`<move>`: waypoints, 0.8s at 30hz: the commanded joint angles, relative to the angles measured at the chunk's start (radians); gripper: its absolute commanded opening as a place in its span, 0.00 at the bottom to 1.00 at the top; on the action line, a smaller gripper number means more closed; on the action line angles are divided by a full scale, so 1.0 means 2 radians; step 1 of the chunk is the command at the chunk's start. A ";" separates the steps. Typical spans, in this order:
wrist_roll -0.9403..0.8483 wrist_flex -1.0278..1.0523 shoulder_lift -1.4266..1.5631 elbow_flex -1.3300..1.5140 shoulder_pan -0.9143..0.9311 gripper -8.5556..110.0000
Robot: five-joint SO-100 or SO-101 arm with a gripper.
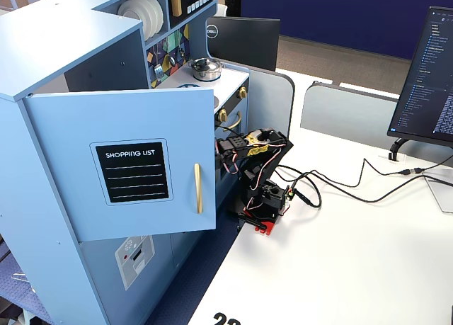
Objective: Pick up the green pineapple from the left cabinet and place it in the gray recipient
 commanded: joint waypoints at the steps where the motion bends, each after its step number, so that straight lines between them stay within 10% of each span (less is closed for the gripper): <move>1: 0.002 -0.057 -0.037 -0.052 0.026 0.36; 24: 0.058 -0.081 -0.143 -0.123 0.091 0.34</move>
